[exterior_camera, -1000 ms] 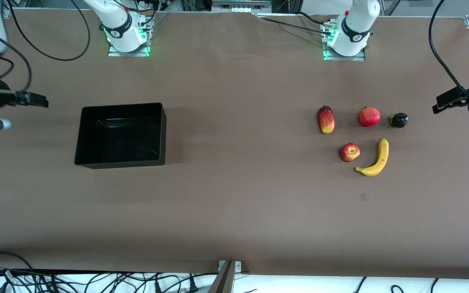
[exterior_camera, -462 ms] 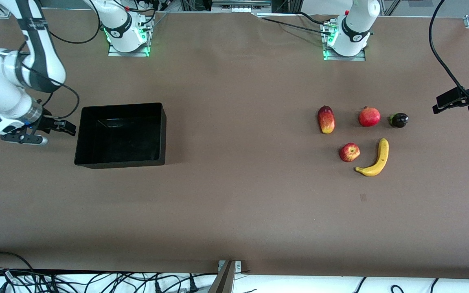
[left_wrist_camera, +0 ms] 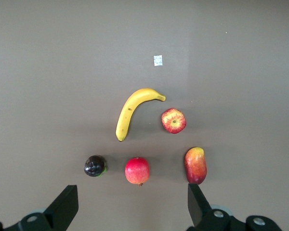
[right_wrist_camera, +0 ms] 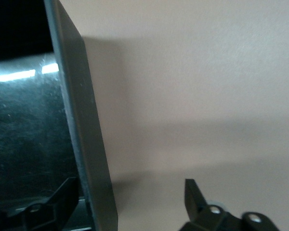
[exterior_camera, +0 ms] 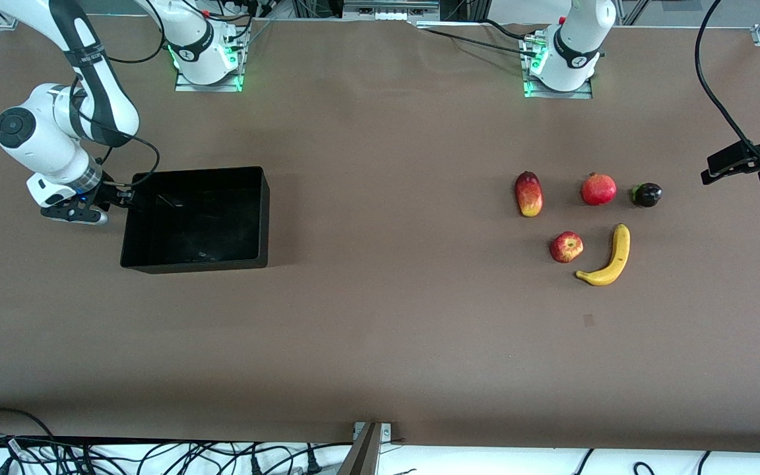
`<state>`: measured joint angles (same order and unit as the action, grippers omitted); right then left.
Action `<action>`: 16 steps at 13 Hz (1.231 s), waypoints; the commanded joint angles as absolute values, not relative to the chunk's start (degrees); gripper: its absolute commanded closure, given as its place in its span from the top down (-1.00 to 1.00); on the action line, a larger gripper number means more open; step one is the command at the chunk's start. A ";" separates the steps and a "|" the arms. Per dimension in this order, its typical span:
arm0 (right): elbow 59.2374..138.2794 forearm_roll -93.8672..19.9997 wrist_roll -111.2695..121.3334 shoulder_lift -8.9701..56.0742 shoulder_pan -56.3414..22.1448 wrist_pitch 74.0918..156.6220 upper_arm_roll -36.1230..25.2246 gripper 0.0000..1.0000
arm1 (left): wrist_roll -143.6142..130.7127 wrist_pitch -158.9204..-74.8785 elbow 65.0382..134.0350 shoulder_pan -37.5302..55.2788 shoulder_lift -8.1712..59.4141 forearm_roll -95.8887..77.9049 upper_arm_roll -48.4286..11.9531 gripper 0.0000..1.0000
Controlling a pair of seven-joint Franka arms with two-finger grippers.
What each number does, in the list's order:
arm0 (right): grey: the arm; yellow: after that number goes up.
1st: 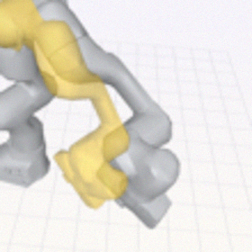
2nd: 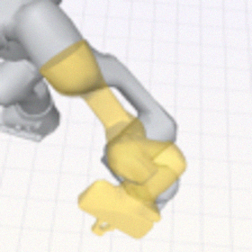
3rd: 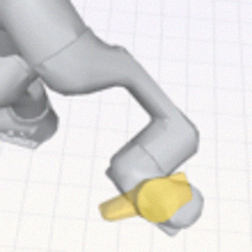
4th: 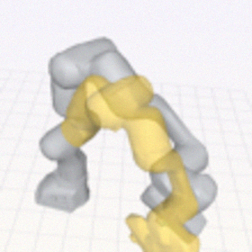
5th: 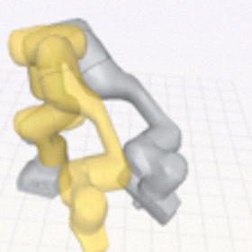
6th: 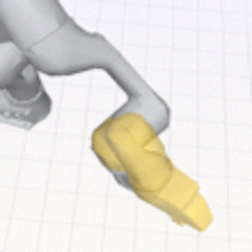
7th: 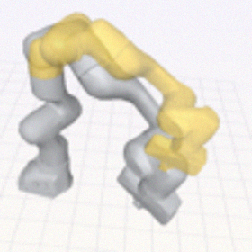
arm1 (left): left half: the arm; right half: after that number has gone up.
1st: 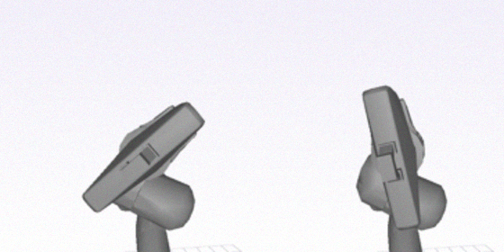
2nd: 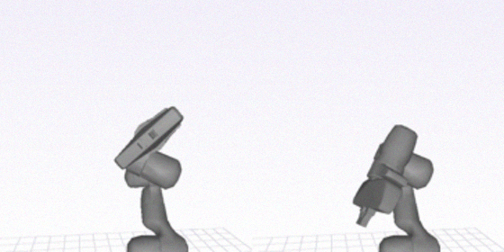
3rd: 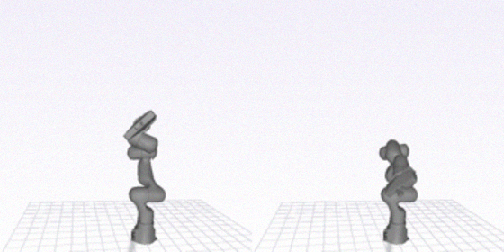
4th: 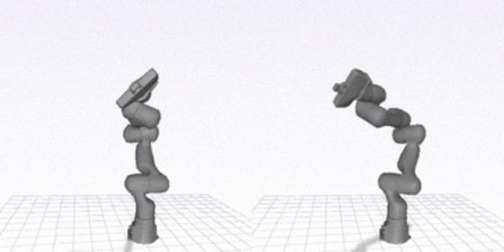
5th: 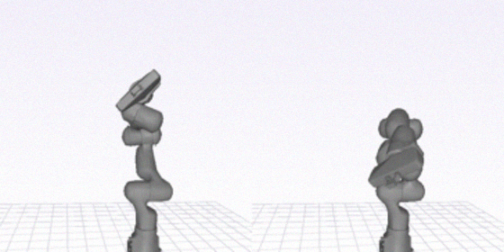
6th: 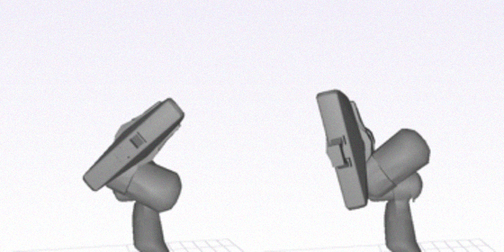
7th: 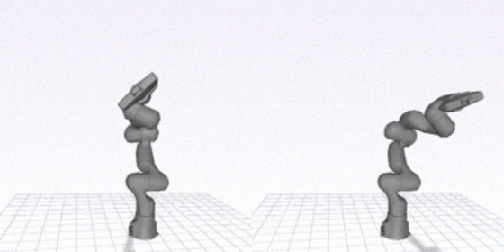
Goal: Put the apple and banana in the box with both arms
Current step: 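Reach the right gripper to the black box's side wall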
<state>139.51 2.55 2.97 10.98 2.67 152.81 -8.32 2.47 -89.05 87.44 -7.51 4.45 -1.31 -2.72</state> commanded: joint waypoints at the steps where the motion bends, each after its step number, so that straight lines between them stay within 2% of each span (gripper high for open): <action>1: 140.45 1.06 3.52 11.34 2.81 153.63 -7.91 -0.25 | 2.55 -88.86 86.13 -7.73 5.10 -1.85 -2.72 1.00; 3: 140.45 0.79 3.43 11.42 2.81 153.37 -7.65 -0.91 | 2.55 -88.86 86.13 -7.73 5.10 -1.85 -2.72 1.00; 4: 140.45 0.79 3.51 11.43 2.73 153.02 -7.21 -1.00 | 2.55 -88.86 86.13 -7.73 5.10 -1.85 -2.72 1.00; 7: 140.01 0.79 3.60 10.90 2.72 152.14 -5.63 -1.00 | 2.55 -88.86 86.13 -7.91 5.10 -1.85 -2.72 1.00; 9: 137.91 0.79 3.60 9.33 2.64 148.03 -4.22 -1.00 | 2.55 -88.86 86.13 -7.91 5.10 -1.85 -2.72 1.00; 11: 130.74 0.27 3.16 8.00 2.46 137.61 -0.20 -1.00 | 2.55 -88.86 86.13 -7.91 5.18 -1.93 -2.72 1.00; 14: 114.05 -4.91 2.55 10.18 0.11 117.39 3.51 -1.00 | 2.55 -88.86 86.13 -8.70 5.62 -2.28 -2.72 1.00; 16: 107.17 -5.80 -5.91 12.21 -6.91 113.04 3.52 -1.00 | 2.55 -88.86 86.13 -8.70 5.63 -2.20 -2.72 1.00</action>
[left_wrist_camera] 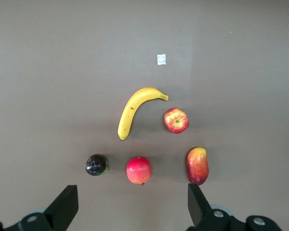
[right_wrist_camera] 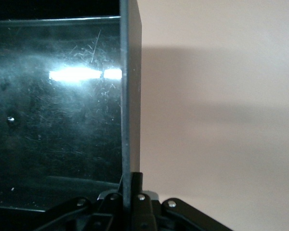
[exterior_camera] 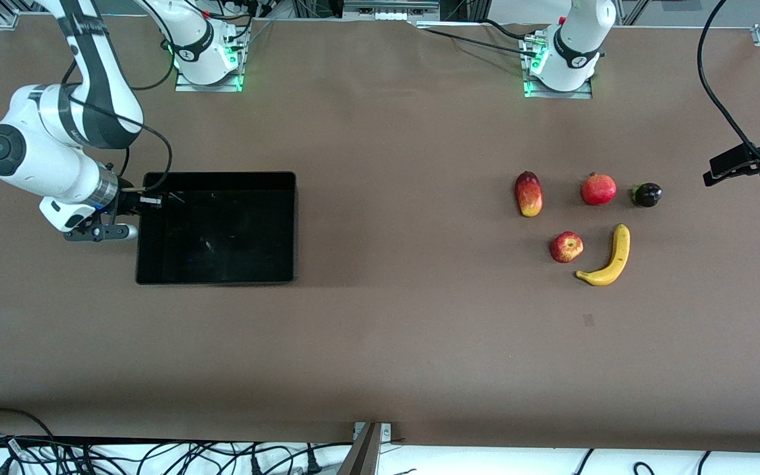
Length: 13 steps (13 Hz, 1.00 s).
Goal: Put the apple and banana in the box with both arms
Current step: 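Push the black box with the right gripper toward the fruits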
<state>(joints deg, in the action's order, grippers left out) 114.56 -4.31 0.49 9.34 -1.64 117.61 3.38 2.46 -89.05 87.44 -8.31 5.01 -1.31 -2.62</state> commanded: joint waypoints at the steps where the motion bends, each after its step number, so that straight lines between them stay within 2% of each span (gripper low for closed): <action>1: 105.14 -5.71 -13.11 13.35 -10.95 112.94 3.52 -1.00 | 2.55 -88.86 86.13 -8.70 5.54 -2.11 -2.72 1.00; 4: 99.16 -10.87 -23.88 20.36 -22.90 113.72 3.52 -1.00 | 2.55 -88.86 86.13 -8.61 5.54 -1.85 -2.81 1.00; 8: 84.92 -10.72 -36.18 33.72 -34.43 114.08 3.08 -1.00 | 2.55 -88.86 86.04 -8.44 5.45 -1.58 -3.51 1.00; 13: 83.85 -4.06 -44.01 40.24 -43.15 124.26 2.72 -1.00 | 2.55 -88.86 86.04 -8.52 5.45 -1.58 -3.43 1.00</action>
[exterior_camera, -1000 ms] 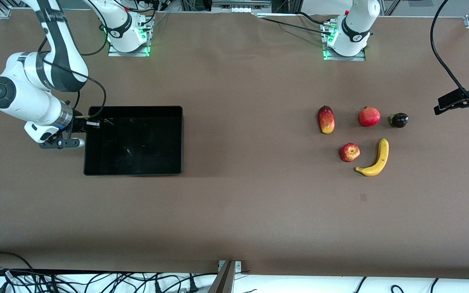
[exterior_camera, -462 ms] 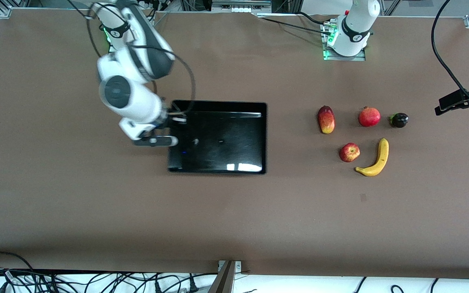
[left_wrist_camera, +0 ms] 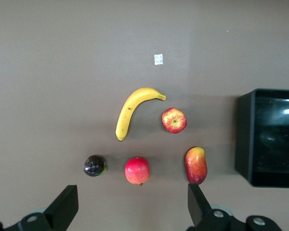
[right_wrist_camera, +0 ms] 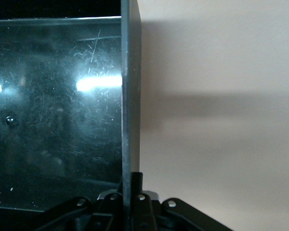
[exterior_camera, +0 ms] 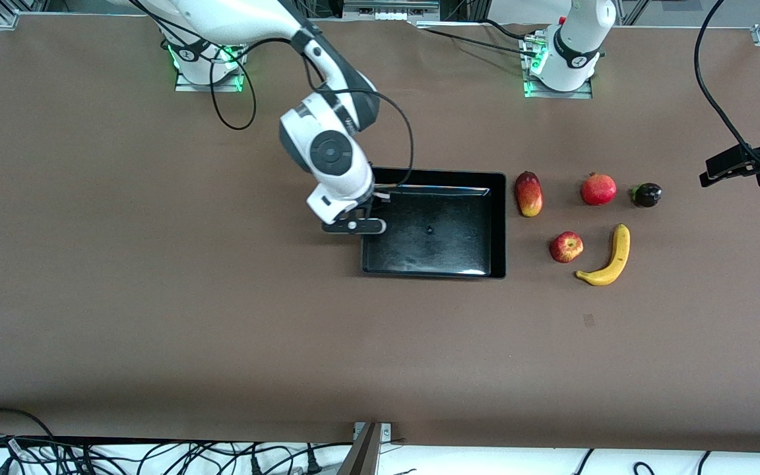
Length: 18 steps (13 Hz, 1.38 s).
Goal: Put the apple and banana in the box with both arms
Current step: 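Push the black box with the right gripper toward the fruits, then withdraw the right gripper while the left gripper reaches toward the fruits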
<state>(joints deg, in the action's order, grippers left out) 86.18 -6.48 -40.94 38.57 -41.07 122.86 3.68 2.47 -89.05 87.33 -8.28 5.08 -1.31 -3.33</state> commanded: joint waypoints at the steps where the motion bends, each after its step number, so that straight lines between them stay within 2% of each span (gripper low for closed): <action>1: 83.93 -3.96 -44.73 40.34 -43.15 125.23 2.72 -1.00 | 2.55 -88.86 86.04 -8.79 5.45 -2.02 -2.99 1.00; 4: 83.85 -3.87 -44.91 41.13 -43.86 127.08 2.72 -1.00 | 1.50 -92.61 86.04 -8.26 6.06 -2.37 -3.43 1.00; 6: 83.85 -3.87 -44.91 40.70 -43.60 127.18 2.72 0.99 | 1.32 -94.74 86.22 -8.00 7.98 -2.20 -3.51 1.00; 8: 84.02 -4.04 -44.30 37.64 -42.72 125.26 1.42 1.00 | 1.23 -94.92 86.22 -5.64 11.58 -1.41 -4.39 1.00; 9: 83.85 -4.13 -43.86 35.18 -42.45 121.07 0.01 1.00 | 1.23 -96.23 86.22 -4.84 13.25 -1.23 -4.39 1.00; 12: 83.85 -4.22 -41.68 26.31 -42.36 109.03 -7.27 1.00 | 2.27 -96.50 86.22 -2.82 15.73 0.96 -4.48 1.00; 18: 83.93 -5.62 -23.85 16.10 -42.28 93.54 -23.27 1.00 | 2.99 -96.86 86.40 -1.85 17.05 4.74 -4.48 1.00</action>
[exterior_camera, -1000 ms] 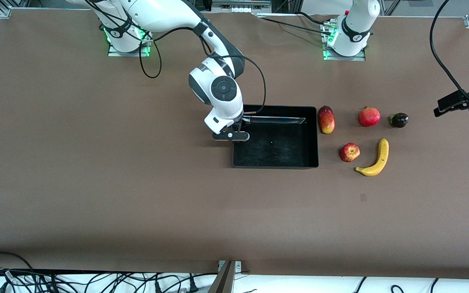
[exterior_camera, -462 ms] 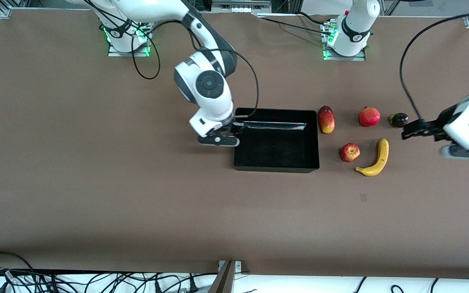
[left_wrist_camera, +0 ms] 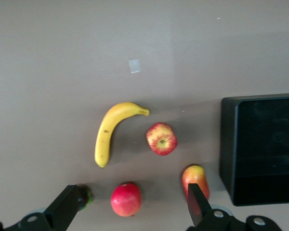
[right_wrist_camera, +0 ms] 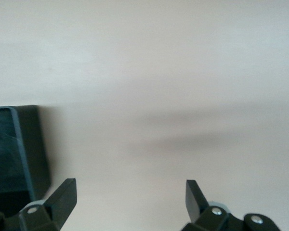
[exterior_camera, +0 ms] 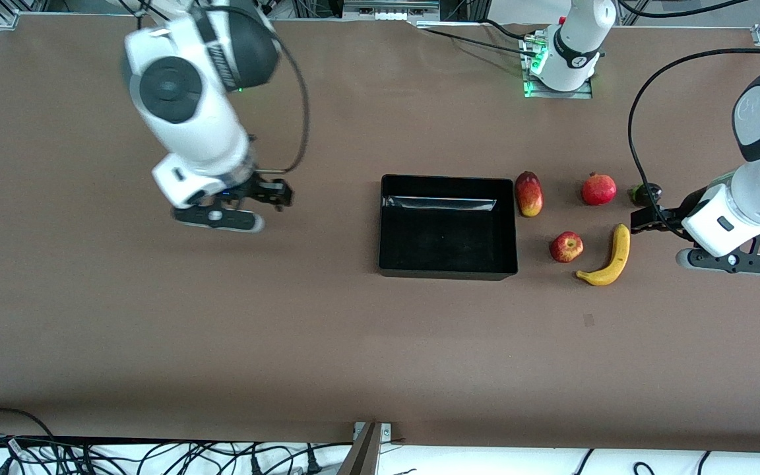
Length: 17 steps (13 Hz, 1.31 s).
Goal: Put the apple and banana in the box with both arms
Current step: 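Withdraw the right gripper while the left gripper reaches toward the fruits, then lower the left gripper over the small red apple beside the banana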
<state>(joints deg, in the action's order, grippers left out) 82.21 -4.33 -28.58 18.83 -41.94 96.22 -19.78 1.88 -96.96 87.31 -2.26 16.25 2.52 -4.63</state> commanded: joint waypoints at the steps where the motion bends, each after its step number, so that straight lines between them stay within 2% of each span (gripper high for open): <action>1: 84.54 -7.71 -20.16 14.78 -42.19 92.04 -25.38 1.00 | 2.90 -96.86 86.83 -1.85 17.05 4.75 -4.48 1.00; 3: 84.64 -8.00 -13.21 12.67 -42.19 87.21 -29.25 1.00 | 2.11 -96.94 87.19 -1.58 18.18 4.83 -4.48 1.00; 6: 84.56 -8.17 -1.37 10.20 -42.19 85.78 -34.70 1.00 | 2.11 -97.90 88.06 -1.32 19.34 4.48 -4.66 1.00; 8: 84.64 -7.21 0.79 9.58 -42.10 79.22 -36.73 1.00 | 2.98 -104.73 93.75 -0.79 18.64 4.40 -4.66 1.00; 12: 84.38 -2.99 1.49 9.58 -41.92 78.23 -38.66 1.00 | 5.17 -117.48 104.13 -0.26 18.63 4.83 -4.57 1.00; 15: 84.20 -2.90 1.58 9.58 -41.05 76.03 -39.73 1.00 | 7.82 -121.19 108.79 -0.26 18.72 4.75 -4.66 1.00; 17: 84.11 -3.60 2.02 9.32 -34.05 76.46 -35.80 1.00 | 10.53 -128.27 114.49 0.43 18.63 4.66 -4.66 1.00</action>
<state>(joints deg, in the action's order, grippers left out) 83.84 -3.53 0.69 10.45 -39.54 76.75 -39.21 7.80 -122.44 108.82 -0.42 20.17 3.41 -4.74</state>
